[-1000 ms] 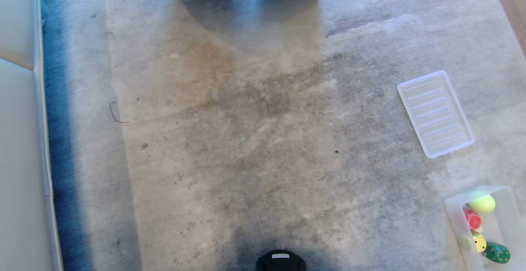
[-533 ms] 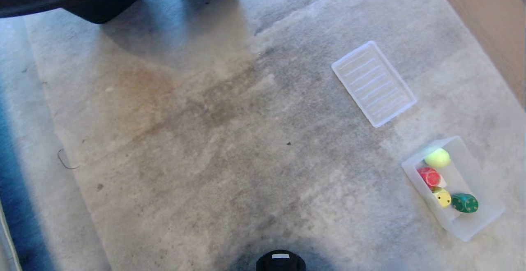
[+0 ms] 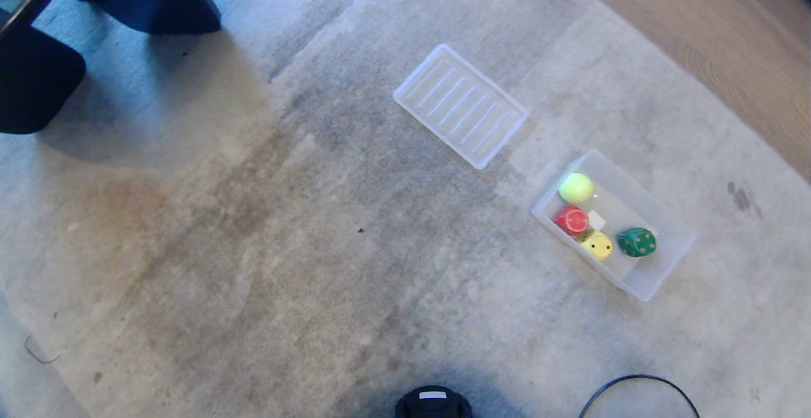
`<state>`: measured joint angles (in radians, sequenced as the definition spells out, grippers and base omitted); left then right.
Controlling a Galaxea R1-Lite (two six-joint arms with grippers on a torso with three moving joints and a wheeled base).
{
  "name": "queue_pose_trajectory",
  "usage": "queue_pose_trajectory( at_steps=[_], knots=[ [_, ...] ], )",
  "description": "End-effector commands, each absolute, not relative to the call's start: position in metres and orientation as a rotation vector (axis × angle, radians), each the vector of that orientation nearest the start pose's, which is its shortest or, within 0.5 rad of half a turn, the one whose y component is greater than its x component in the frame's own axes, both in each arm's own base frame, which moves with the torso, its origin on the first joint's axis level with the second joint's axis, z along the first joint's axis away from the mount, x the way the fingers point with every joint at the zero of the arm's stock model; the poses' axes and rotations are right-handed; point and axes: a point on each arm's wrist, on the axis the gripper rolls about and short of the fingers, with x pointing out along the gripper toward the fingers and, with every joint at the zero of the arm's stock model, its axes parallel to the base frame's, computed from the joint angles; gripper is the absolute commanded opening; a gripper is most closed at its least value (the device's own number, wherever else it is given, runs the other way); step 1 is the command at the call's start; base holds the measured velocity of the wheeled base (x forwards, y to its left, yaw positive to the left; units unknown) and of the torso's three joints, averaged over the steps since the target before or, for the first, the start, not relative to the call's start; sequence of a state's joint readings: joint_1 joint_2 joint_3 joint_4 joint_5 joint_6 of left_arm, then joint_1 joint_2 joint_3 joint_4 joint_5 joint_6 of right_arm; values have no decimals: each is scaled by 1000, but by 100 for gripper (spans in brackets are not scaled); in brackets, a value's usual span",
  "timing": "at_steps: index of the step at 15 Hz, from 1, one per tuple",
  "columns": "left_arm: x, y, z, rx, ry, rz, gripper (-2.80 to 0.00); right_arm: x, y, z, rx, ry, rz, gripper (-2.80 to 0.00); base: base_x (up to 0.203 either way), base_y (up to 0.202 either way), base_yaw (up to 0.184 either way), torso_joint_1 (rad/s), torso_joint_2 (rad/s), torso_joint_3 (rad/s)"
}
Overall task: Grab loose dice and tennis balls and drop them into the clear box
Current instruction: Put the ball in the box
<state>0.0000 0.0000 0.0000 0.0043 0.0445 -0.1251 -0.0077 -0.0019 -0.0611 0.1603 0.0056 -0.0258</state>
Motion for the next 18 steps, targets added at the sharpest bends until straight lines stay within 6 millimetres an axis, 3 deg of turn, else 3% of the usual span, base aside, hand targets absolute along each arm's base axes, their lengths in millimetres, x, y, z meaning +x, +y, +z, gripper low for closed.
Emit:
queue_pose_trajectory(
  at_steps=[1, 4, 13, 16, 18],
  knots=[
    [-23, 1, 75, -126, 0, 45, -280, -28, 0, 76, -27, 98, 0, -280, 1, 10, -164, -2, 2, 3],
    [-23, 1, 75, -123, 2, 45, -280, -28, 0, 76, -25, 98, 0, -280, 2, 4, -118, 0, 2, 3],
    [-23, 1, 75, -127, 2, 45, -280, -29, 0, 78, 12, 105, -35, -280, 0, 0, 0, 0, 0, 0],
    [-23, 1, 75, -127, 2, 43, -280, -22, -1, 110, 12, 173, -44, -280, 0, 0, 0, 0, 0, 0],
    [-23, 1, 75, -127, 2, 45, -280, -3, -1, 141, 33, 266, -49, -280, 0, 0, 0, 0, 0, 0]
  ],
)
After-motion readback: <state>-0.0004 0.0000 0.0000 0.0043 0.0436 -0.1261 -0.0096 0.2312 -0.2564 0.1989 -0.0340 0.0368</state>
